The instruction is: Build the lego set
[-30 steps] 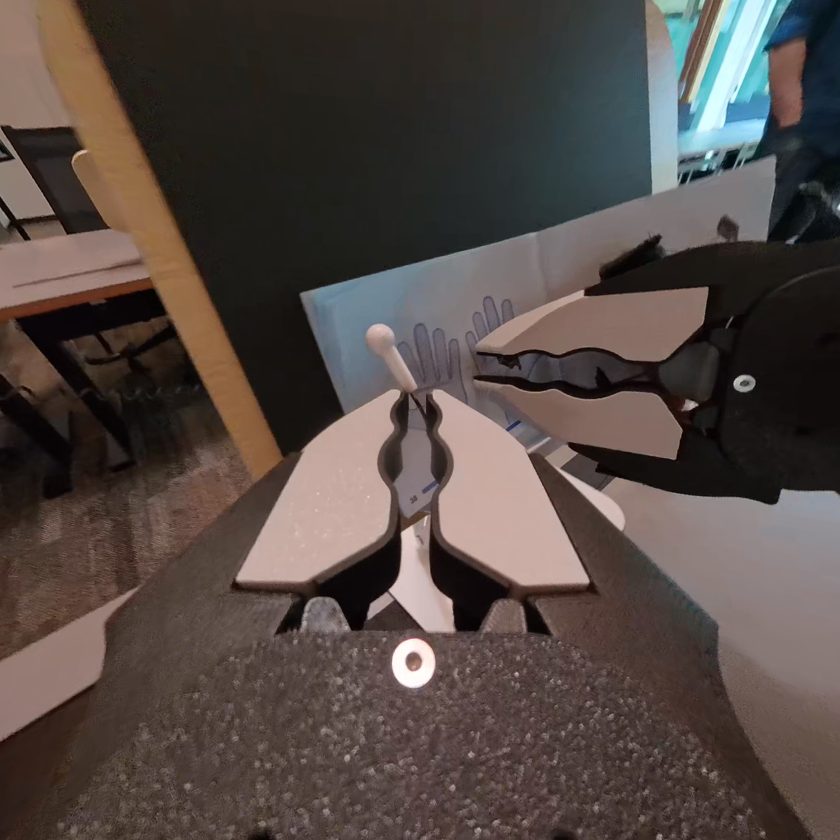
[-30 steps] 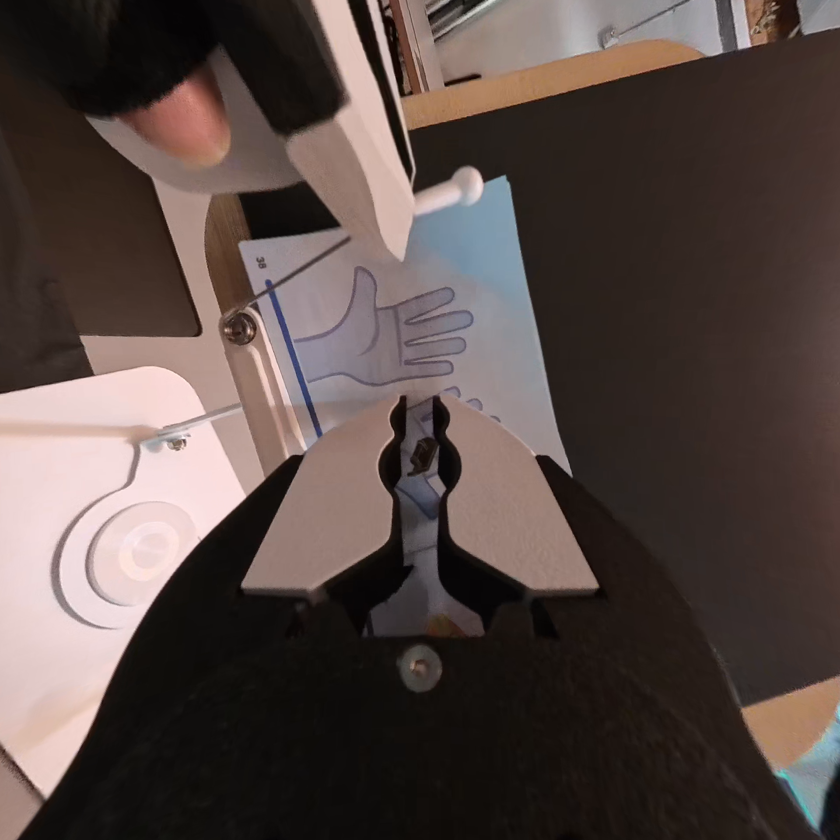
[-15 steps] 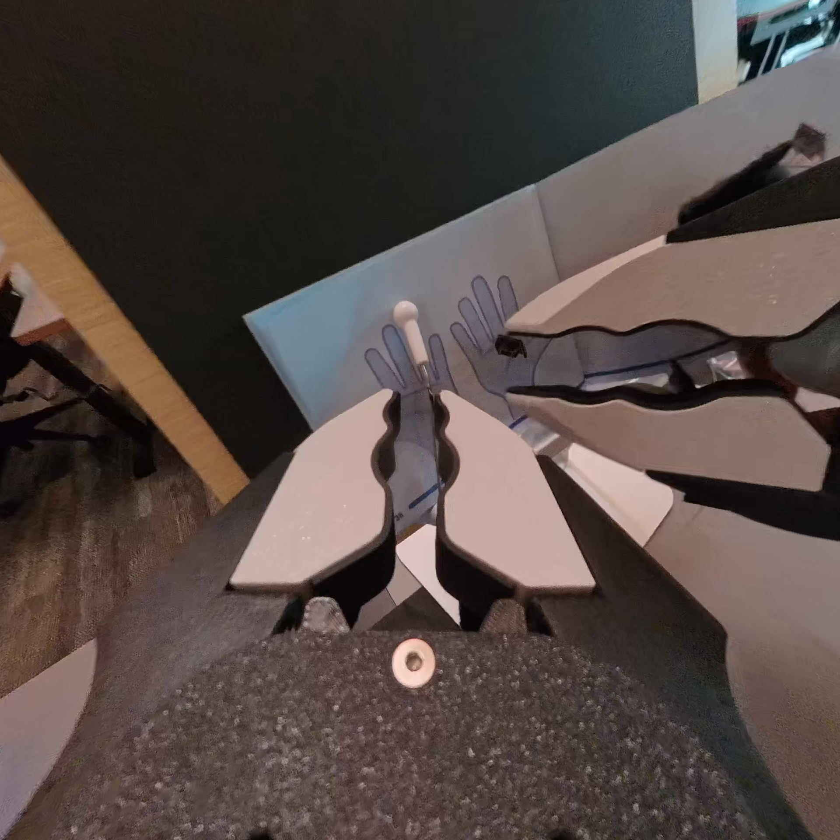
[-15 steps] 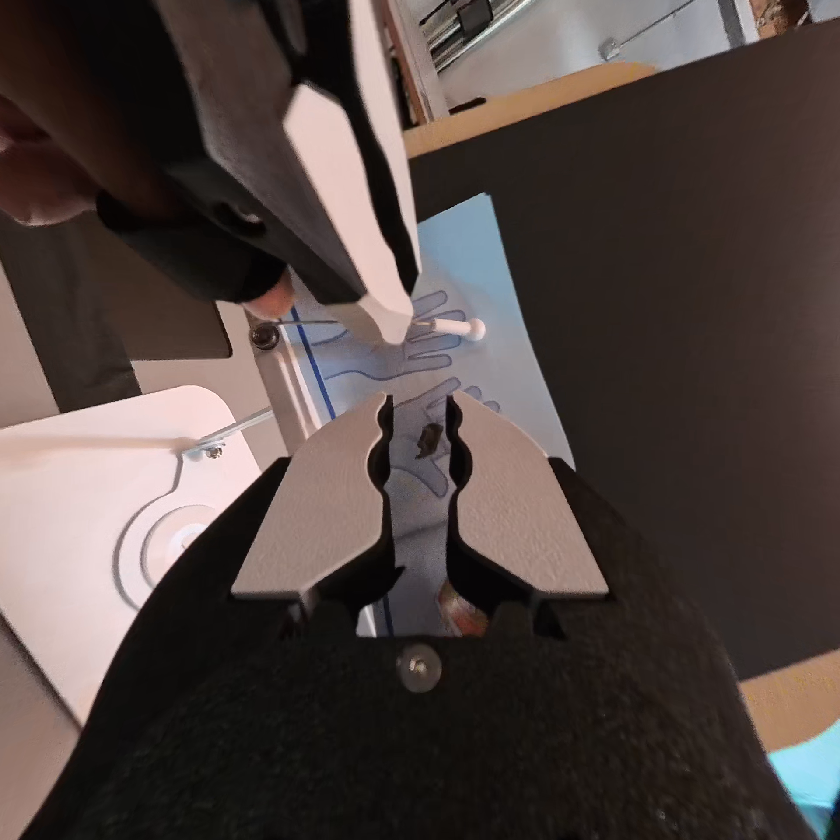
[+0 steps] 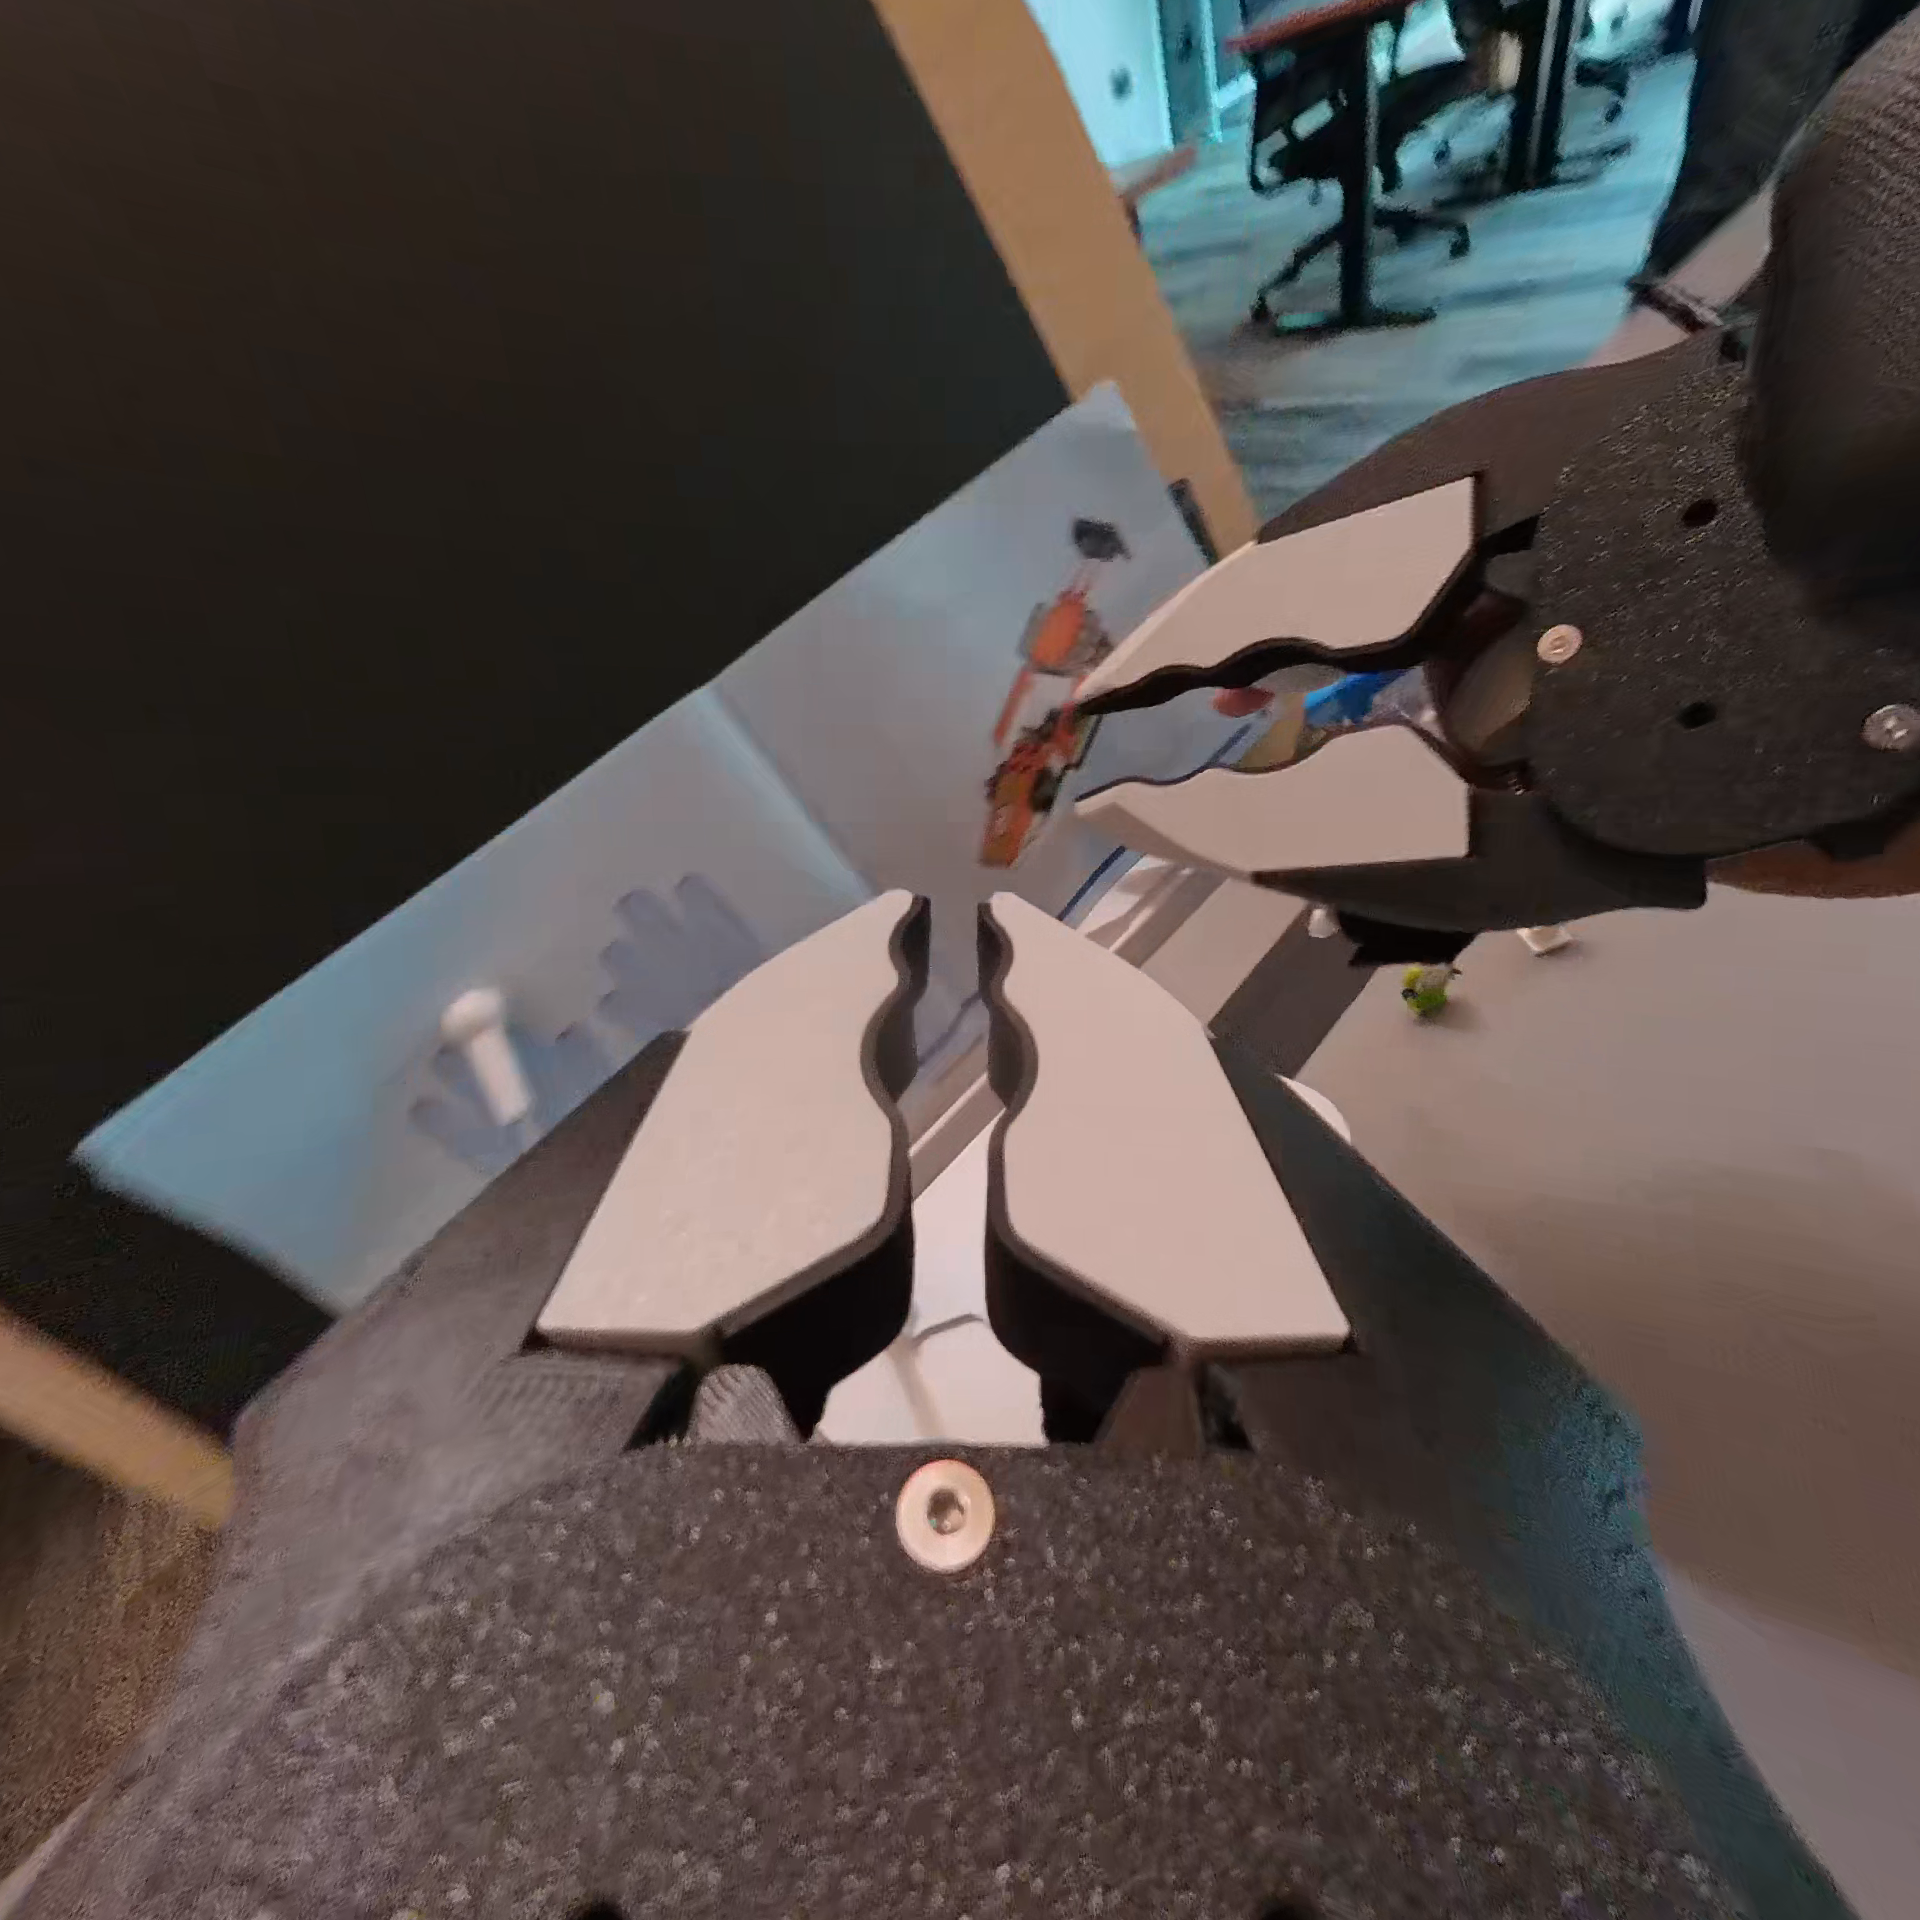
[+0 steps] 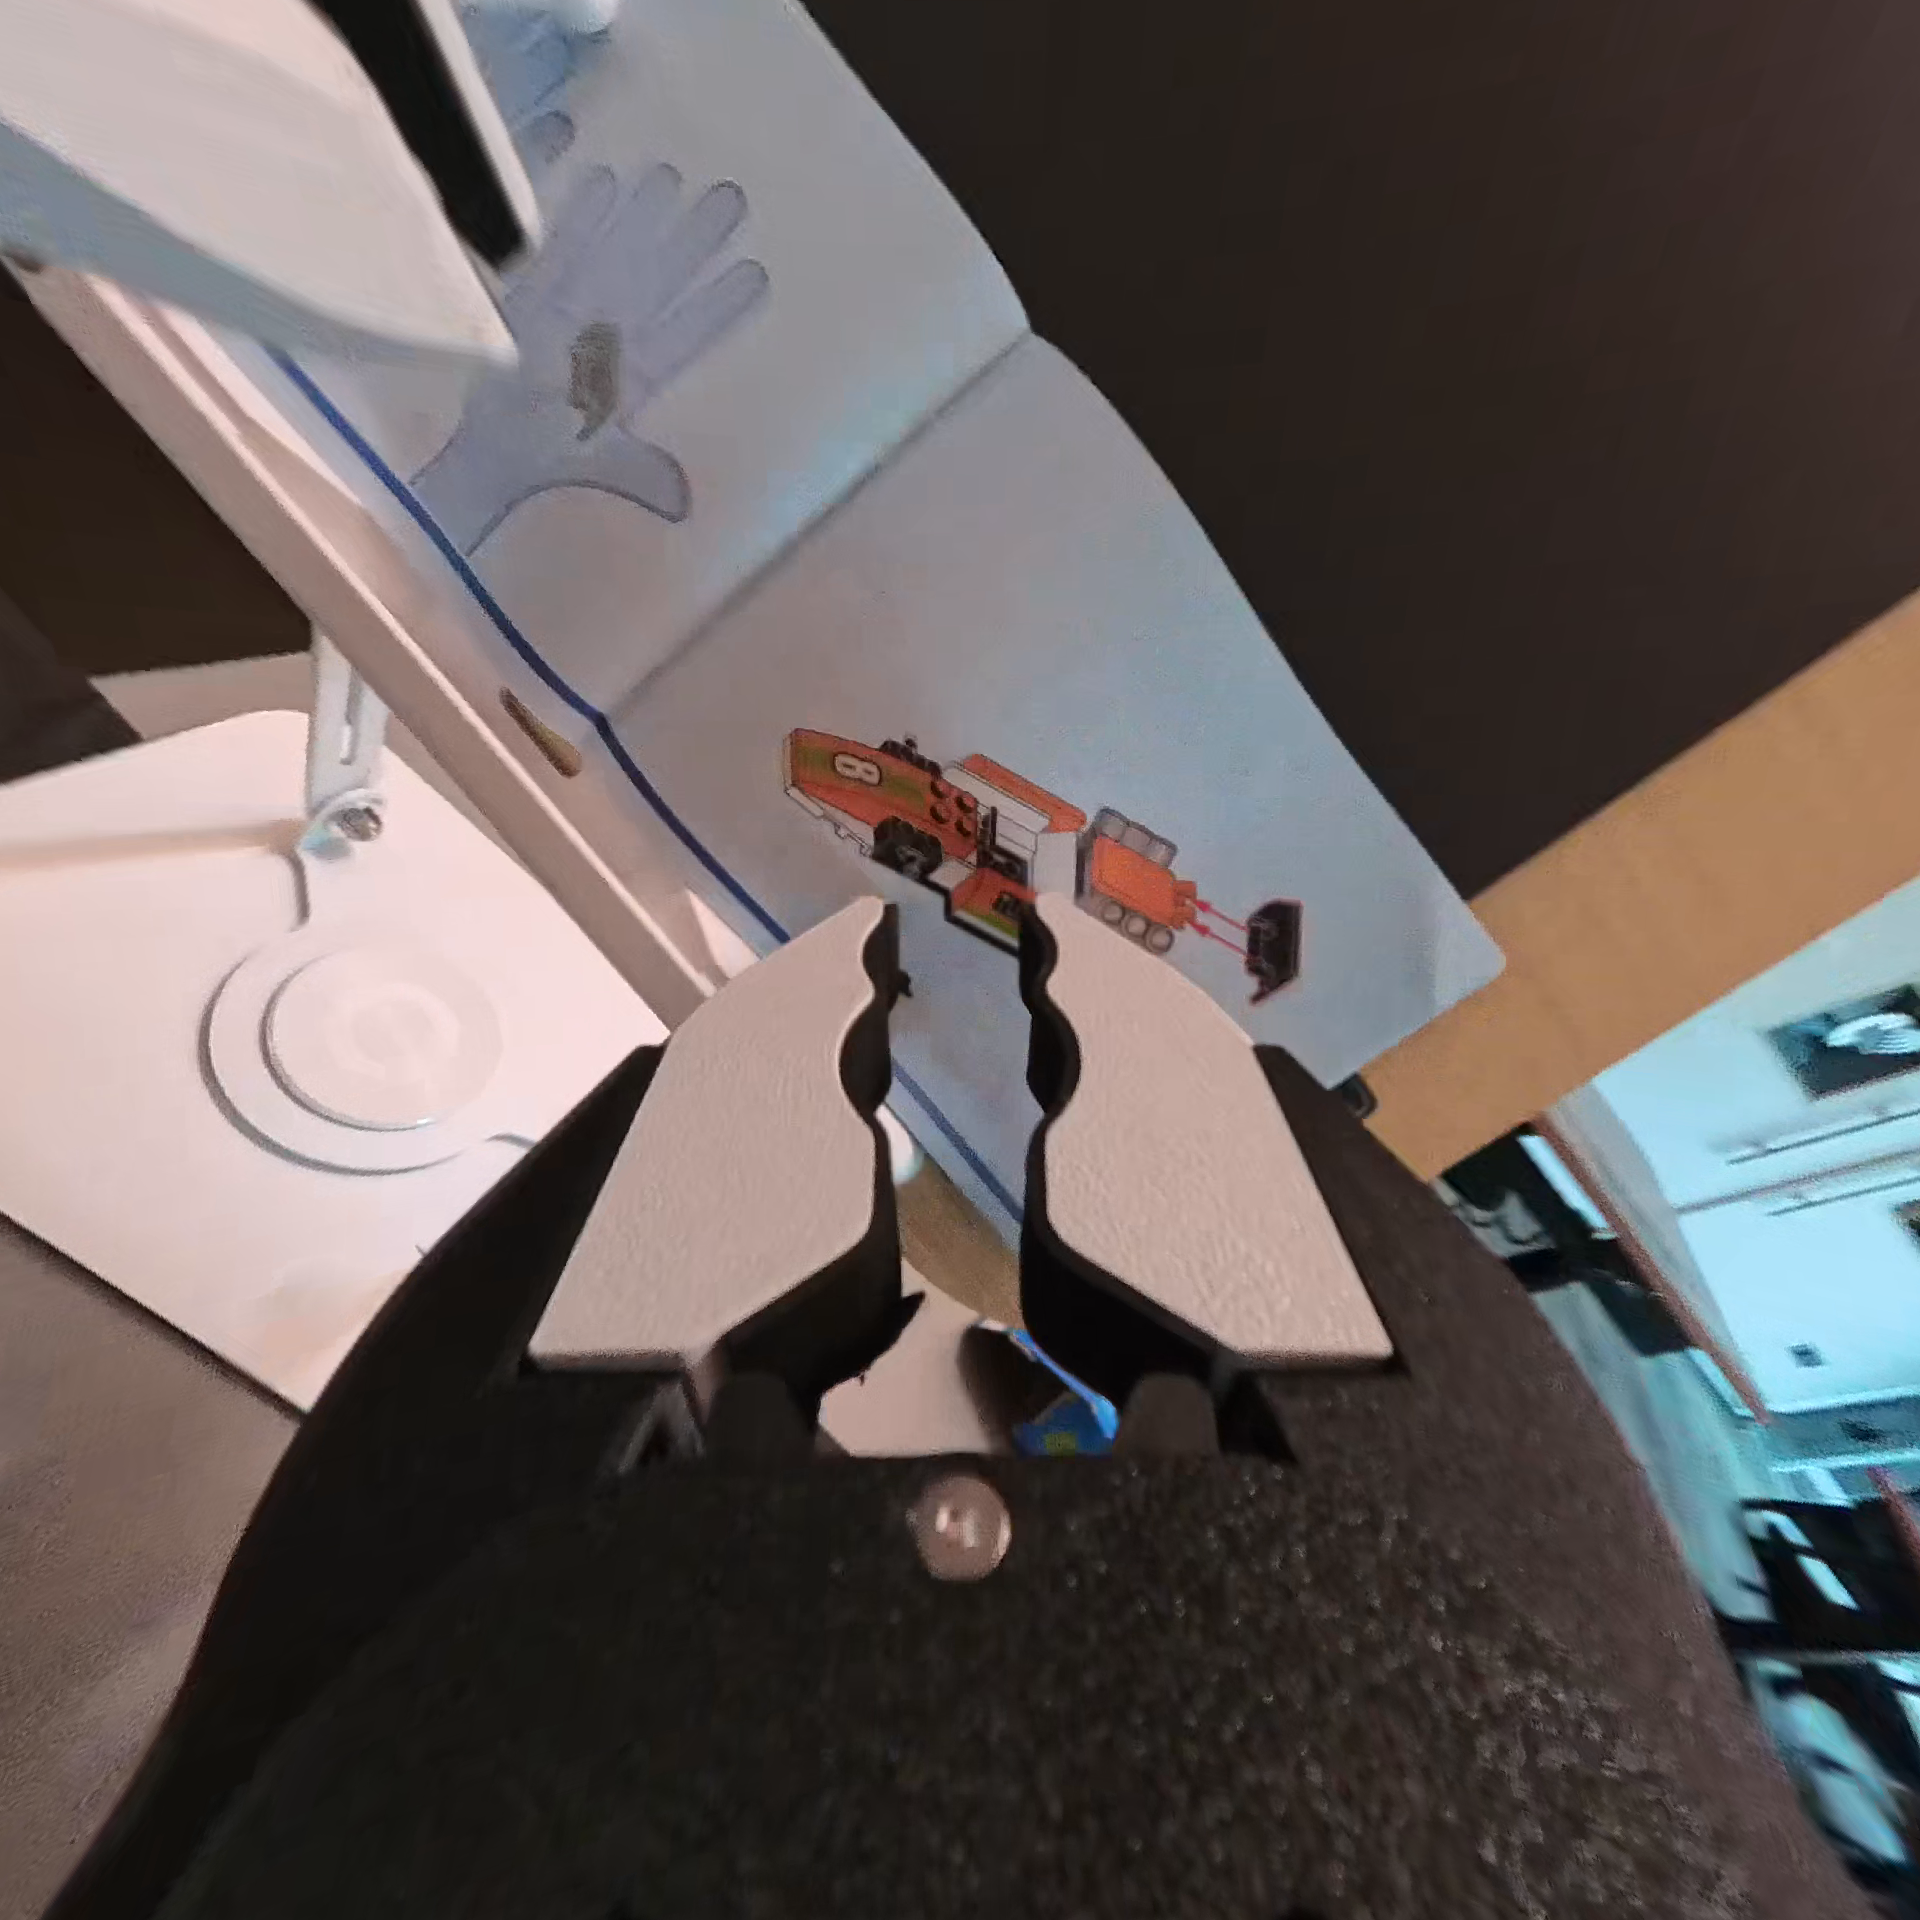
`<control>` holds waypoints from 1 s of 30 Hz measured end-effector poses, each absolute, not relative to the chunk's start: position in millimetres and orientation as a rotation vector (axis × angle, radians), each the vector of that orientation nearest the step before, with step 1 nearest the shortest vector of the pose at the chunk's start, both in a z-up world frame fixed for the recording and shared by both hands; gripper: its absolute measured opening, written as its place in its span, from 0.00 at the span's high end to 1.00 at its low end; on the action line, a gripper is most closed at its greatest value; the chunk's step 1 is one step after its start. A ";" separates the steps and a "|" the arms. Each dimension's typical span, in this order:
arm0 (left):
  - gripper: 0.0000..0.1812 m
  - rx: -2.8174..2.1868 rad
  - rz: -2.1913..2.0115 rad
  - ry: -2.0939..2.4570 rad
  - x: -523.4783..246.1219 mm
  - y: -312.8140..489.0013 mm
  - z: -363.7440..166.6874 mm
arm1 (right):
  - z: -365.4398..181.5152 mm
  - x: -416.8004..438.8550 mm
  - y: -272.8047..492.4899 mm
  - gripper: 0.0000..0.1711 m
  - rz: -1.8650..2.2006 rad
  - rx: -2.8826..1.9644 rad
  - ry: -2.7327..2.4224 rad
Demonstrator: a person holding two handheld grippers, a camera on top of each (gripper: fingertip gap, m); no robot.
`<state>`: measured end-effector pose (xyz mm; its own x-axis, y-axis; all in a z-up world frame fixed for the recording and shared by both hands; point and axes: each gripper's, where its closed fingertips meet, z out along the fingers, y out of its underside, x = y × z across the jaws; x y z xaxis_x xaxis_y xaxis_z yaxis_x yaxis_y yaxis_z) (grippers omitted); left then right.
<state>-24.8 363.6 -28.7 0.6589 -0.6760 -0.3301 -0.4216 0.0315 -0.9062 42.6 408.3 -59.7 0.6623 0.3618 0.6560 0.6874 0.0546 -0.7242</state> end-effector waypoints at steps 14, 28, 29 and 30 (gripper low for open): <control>1.00 -1.718 -0.025 1.091 23.9 410.8 -54.3 | -64.6 104.0 355.9 0.90 0.464 -1.695 -0.362; 1.00 -1.665 -0.011 1.063 24.4 411.0 -53.8 | -142.6 83.9 361.4 0.77 1.556 -1.502 0.607; 1.00 -1.664 -0.017 1.058 24.5 411.2 -53.8 | -142.4 84.9 365.3 0.77 1.583 -1.470 0.650; 1.00 -1.663 -0.022 1.054 24.6 411.5 -53.7 | -141.9 84.5 368.6 0.78 1.601 -1.445 0.680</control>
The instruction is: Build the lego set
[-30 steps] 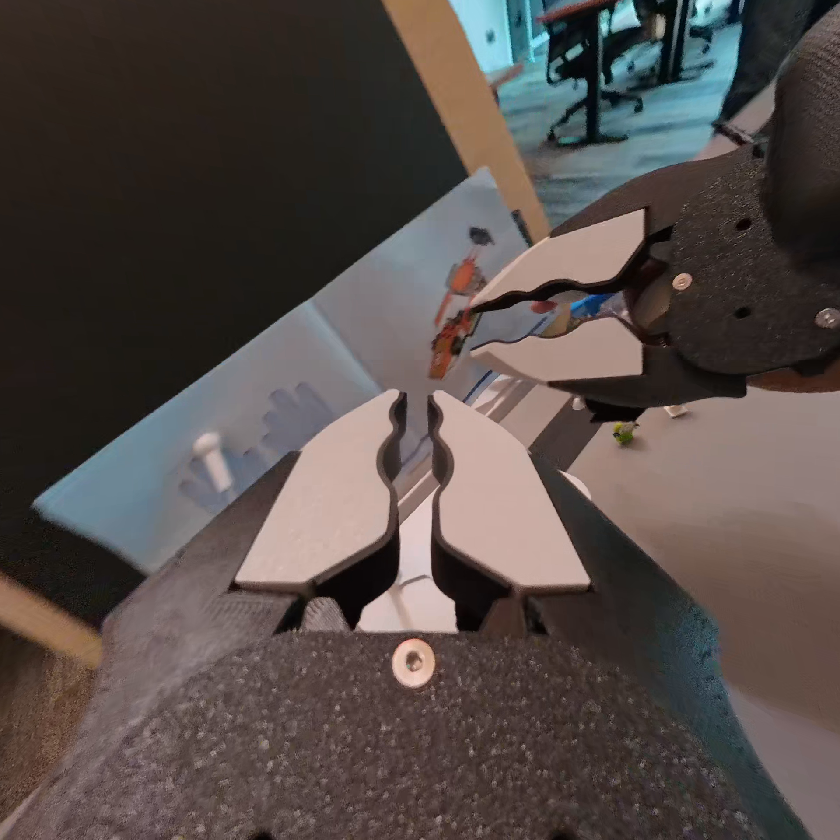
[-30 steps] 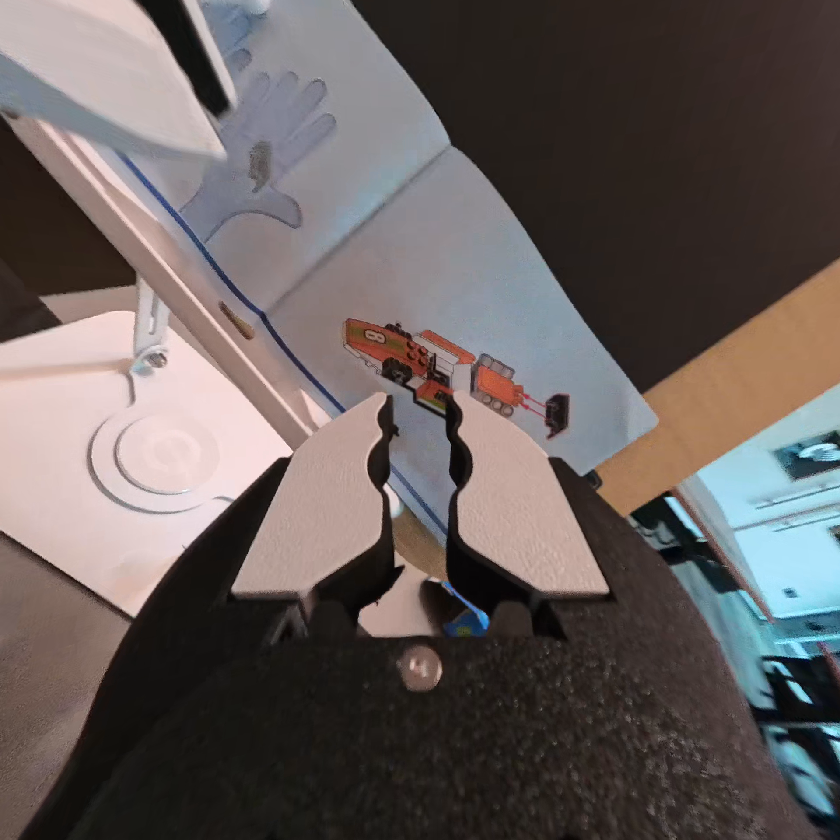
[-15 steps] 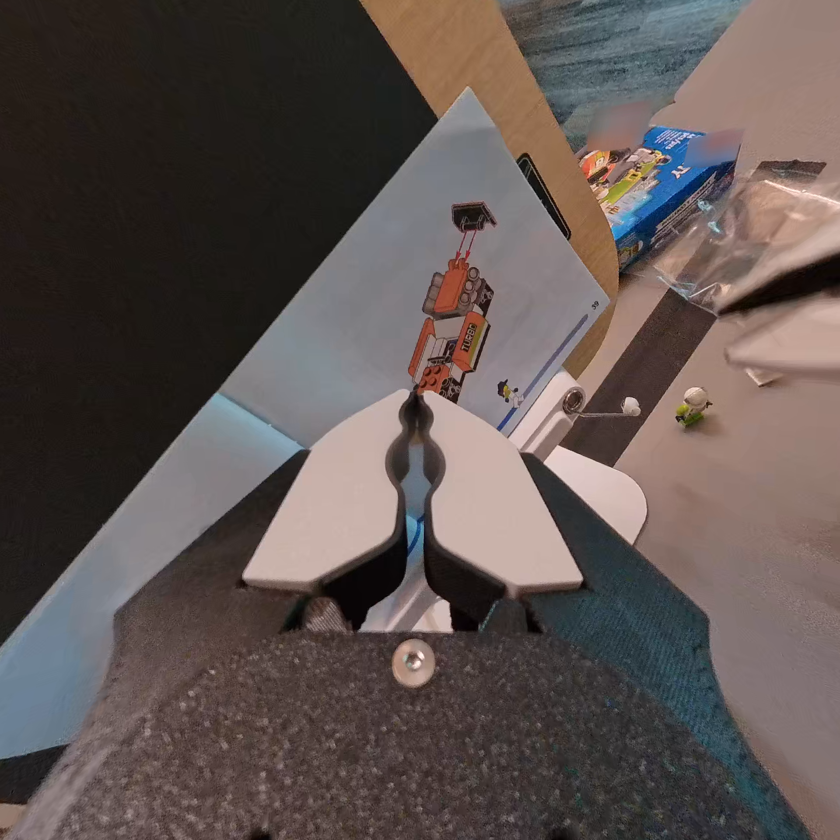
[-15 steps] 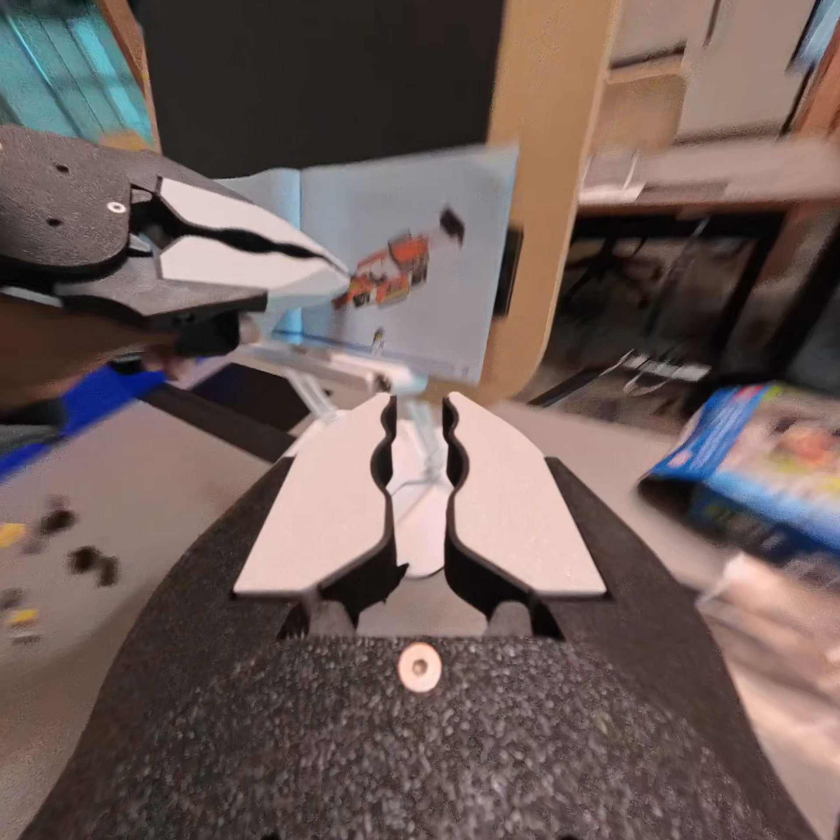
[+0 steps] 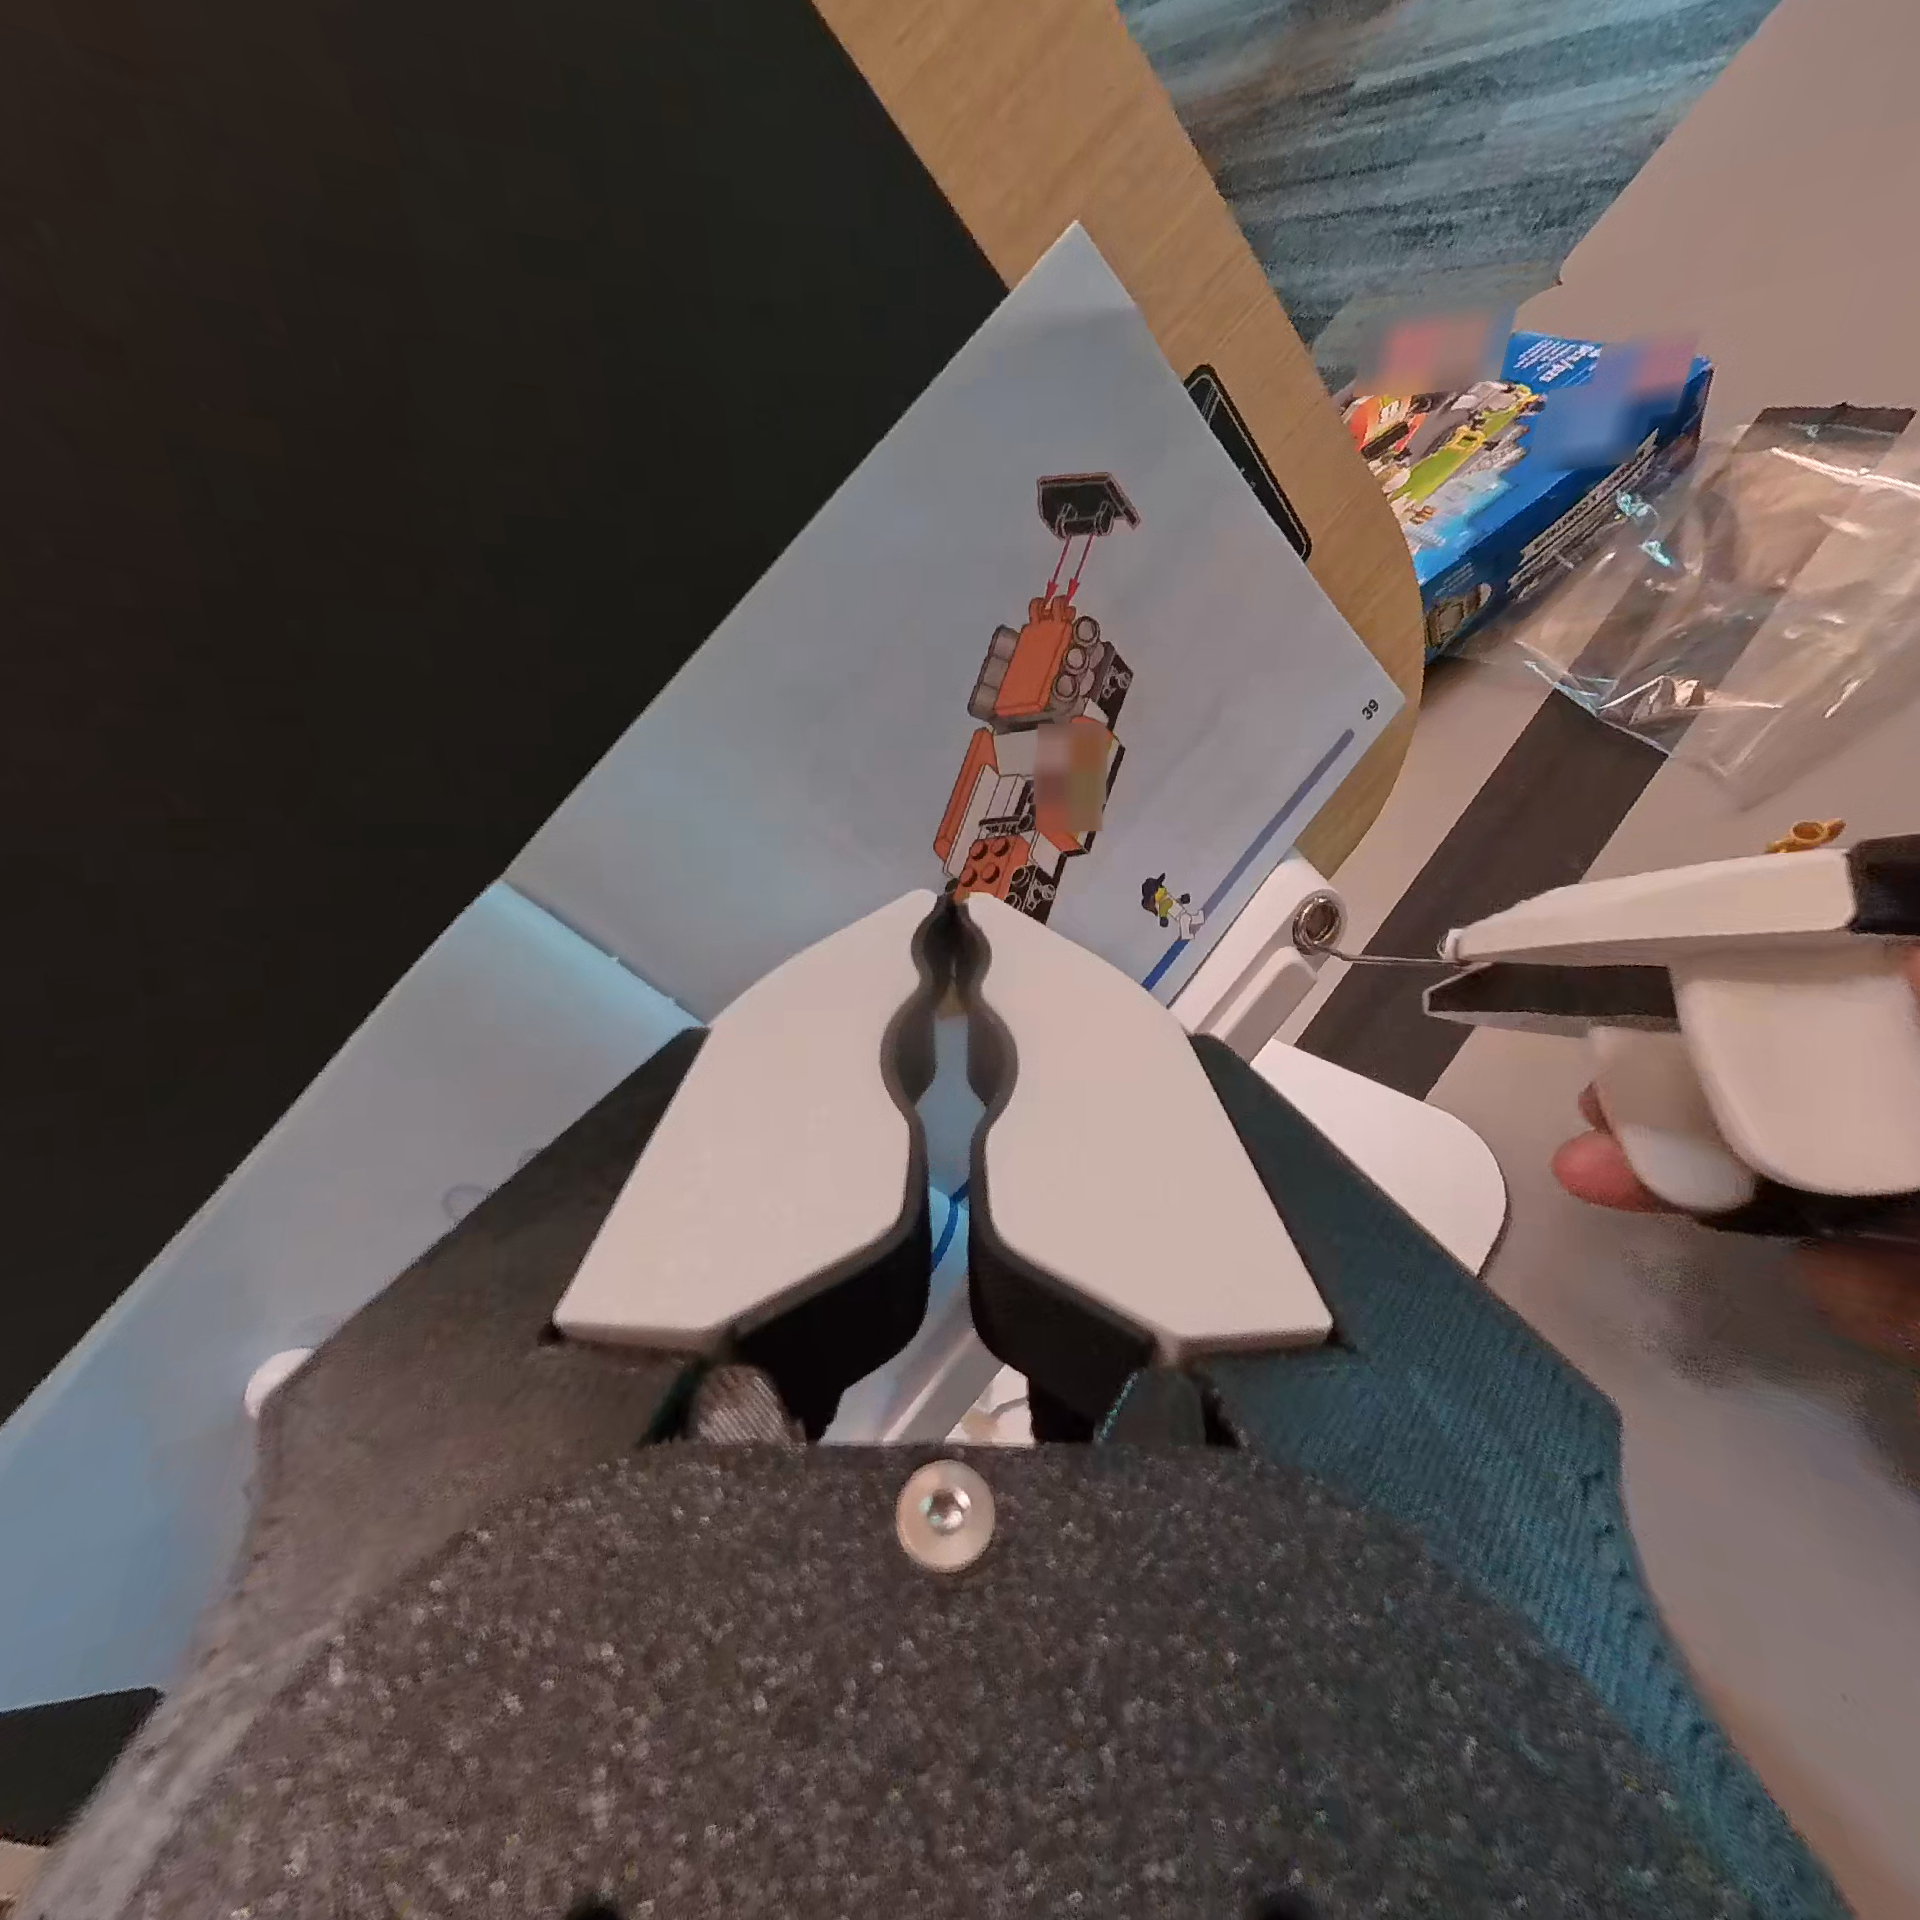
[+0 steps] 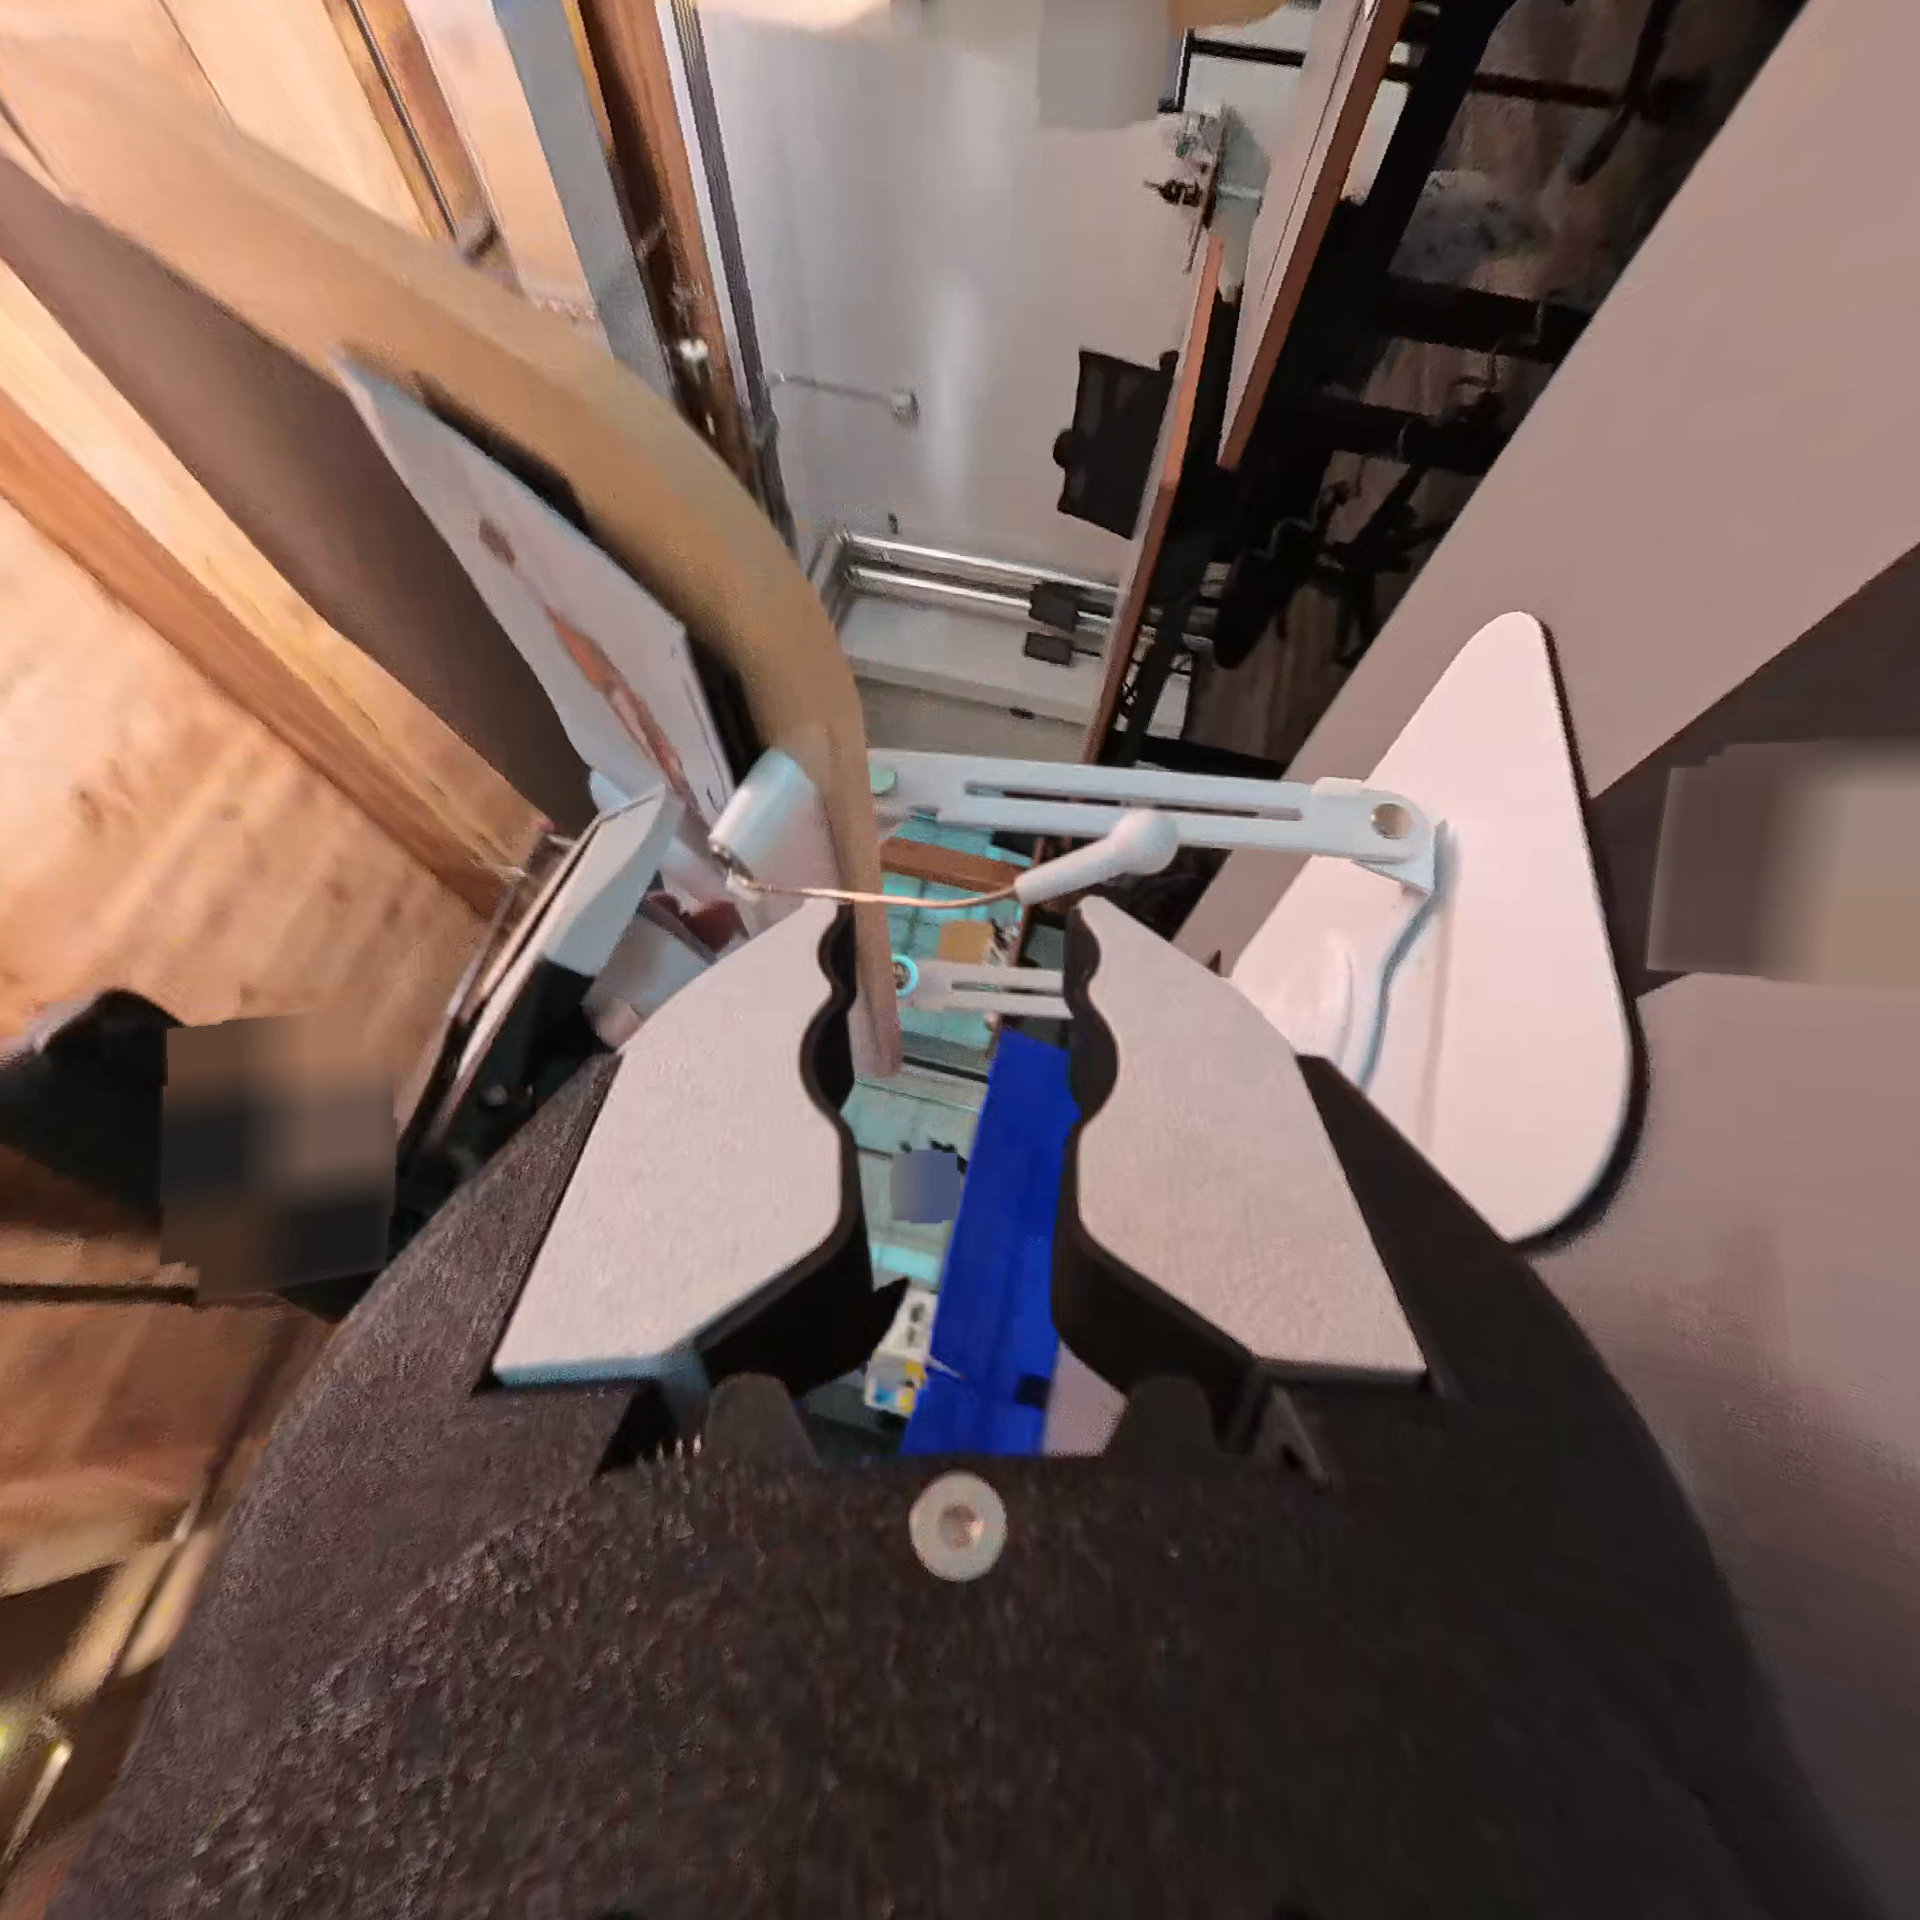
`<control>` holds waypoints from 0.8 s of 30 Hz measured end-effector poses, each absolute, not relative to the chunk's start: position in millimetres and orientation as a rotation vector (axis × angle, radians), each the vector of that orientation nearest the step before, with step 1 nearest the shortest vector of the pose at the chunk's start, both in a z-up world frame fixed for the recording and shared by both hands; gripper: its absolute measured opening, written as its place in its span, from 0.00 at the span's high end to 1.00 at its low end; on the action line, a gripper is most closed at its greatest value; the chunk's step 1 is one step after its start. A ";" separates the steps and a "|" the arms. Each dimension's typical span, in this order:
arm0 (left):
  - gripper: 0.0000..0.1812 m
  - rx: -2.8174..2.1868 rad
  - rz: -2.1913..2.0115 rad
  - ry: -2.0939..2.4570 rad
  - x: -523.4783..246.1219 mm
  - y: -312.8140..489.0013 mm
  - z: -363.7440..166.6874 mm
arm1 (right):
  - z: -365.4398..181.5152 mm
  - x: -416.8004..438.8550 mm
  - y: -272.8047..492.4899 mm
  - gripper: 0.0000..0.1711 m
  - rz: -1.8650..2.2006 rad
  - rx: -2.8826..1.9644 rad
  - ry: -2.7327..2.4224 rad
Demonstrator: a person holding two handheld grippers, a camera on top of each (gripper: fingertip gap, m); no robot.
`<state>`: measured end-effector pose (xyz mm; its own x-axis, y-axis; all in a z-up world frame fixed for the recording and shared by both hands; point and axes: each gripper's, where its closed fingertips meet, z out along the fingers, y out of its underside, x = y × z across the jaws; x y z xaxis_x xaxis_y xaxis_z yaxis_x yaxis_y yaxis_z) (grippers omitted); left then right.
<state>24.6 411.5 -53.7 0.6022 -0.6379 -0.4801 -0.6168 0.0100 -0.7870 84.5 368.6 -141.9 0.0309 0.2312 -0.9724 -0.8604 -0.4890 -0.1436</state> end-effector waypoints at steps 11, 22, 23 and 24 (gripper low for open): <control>1.00 -1.653 -0.001 1.061 25.2 411.9 -54.2 | -100.3 107.0 374.8 0.99 1.454 -1.246 0.664; 1.00 -1.667 -0.028 1.038 25.4 412.0 -54.5 | -63.0 100.9 378.5 0.99 0.816 -1.472 0.167; 1.00 -1.667 -0.031 1.037 25.5 411.9 -54.6 | -60.5 99.1 379.7 0.99 0.765 -1.487 0.121; 1.00 -1.668 -0.035 1.036 25.5 411.8 -54.6 | -58.4 97.4 381.0 0.99 0.725 -1.501 0.082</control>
